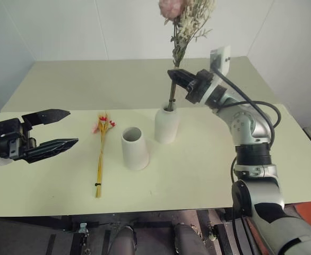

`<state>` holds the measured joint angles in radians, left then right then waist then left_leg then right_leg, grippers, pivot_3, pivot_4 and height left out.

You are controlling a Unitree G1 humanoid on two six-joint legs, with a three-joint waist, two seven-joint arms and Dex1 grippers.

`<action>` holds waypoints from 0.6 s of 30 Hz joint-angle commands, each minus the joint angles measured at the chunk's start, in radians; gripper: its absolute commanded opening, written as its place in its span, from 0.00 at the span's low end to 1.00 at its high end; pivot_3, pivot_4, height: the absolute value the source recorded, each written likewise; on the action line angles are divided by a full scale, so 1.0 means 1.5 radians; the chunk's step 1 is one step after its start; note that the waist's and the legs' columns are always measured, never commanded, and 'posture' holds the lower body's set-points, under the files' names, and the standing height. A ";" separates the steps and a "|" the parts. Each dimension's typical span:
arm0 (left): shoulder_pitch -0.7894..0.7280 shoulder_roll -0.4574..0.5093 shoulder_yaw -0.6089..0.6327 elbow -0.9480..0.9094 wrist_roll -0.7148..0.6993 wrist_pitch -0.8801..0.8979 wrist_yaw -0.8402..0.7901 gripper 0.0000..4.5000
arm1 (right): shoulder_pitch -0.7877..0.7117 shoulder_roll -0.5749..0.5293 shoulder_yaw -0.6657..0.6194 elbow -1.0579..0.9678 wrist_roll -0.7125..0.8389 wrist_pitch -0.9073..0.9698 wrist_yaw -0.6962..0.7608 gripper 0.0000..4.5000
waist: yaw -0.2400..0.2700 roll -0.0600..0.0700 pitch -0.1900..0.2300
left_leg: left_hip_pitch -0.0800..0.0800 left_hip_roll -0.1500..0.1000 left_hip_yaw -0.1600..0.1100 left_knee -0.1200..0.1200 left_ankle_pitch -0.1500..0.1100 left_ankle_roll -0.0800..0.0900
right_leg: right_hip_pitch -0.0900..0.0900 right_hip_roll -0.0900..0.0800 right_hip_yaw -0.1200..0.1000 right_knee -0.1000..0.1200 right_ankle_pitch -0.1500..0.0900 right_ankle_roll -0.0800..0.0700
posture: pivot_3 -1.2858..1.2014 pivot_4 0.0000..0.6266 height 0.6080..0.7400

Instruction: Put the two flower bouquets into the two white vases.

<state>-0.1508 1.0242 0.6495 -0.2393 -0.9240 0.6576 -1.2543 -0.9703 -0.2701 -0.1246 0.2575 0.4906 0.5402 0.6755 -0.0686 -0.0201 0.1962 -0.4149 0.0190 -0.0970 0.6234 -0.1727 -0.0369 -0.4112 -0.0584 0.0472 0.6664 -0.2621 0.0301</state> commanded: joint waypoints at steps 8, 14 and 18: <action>0.006 0.013 0.022 -0.024 -0.009 0.003 0.010 1.00 | 0.037 0.014 0.023 -0.002 -0.035 -0.094 0.016 0.71 | 0.000 0.000 0.000 | 0.000 0.000 0.000 0.000 0.000 0.000 | 0.000 0.000 0.000 0.000 0.000 0.000 | 0.52 0.24 1.00; 0.021 0.013 0.033 -0.032 -0.013 0.008 0.018 1.00 | 0.080 0.000 0.018 -0.040 -0.023 -0.076 0.032 1.00 | 0.000 0.000 0.000 | 0.000 0.000 0.000 0.000 0.000 0.000 | 0.000 0.000 0.000 0.000 0.000 0.000 | 0.52 0.24 1.00; 0.029 0.012 0.037 -0.036 -0.016 0.009 0.023 1.00 | 0.117 -0.019 0.023 -0.074 -0.016 -0.057 0.045 1.00 | 0.001 0.000 0.000 | 0.000 0.000 0.000 0.000 0.000 0.000 | 0.000 0.000 0.000 0.000 0.000 0.000 | 0.52 0.24 1.00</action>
<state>-0.1065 1.0248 0.6658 -0.2669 -0.9317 0.6695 -1.2249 -0.7924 -0.2862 -0.0845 0.2036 0.4468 0.4466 0.7290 -0.0672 -0.0201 0.1962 -0.4149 0.0189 -0.0970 0.6233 -0.1727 -0.0369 -0.4110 -0.0586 0.0472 0.6661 -0.2621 0.0302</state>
